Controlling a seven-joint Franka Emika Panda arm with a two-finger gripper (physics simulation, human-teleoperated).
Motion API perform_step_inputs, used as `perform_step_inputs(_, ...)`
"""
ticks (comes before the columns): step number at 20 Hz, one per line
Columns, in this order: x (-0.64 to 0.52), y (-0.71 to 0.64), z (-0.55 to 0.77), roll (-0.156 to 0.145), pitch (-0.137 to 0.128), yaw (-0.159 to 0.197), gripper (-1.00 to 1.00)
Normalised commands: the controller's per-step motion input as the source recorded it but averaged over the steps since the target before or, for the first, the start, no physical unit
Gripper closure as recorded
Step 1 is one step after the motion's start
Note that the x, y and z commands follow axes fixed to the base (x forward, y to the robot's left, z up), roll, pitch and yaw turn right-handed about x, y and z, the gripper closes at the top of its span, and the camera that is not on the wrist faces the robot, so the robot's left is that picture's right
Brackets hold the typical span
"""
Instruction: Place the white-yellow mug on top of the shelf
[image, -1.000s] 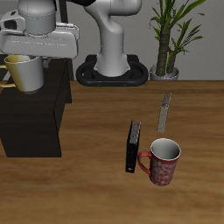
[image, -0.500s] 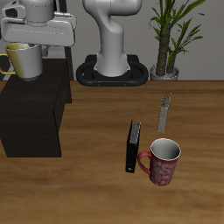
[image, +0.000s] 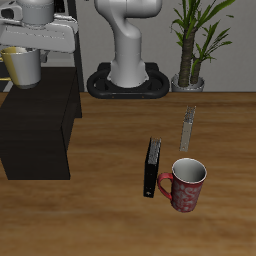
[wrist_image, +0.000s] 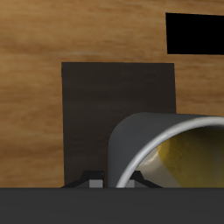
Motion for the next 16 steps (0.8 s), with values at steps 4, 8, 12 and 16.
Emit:
perform_step_inputs(4,0.06,0.22,-0.27,0.025,0.025,0.012,1.0)
perform_step_inputs(8,0.11,0.17,-0.28,0.023,0.029,0.023,1.0)
perform_step_inputs(12,0.13,-0.02,-0.26,-0.012,0.036,-0.007,1.0)
perform_step_inputs(16,0.13,-0.13,-0.21,-0.041,0.068,-0.028,-1.0)
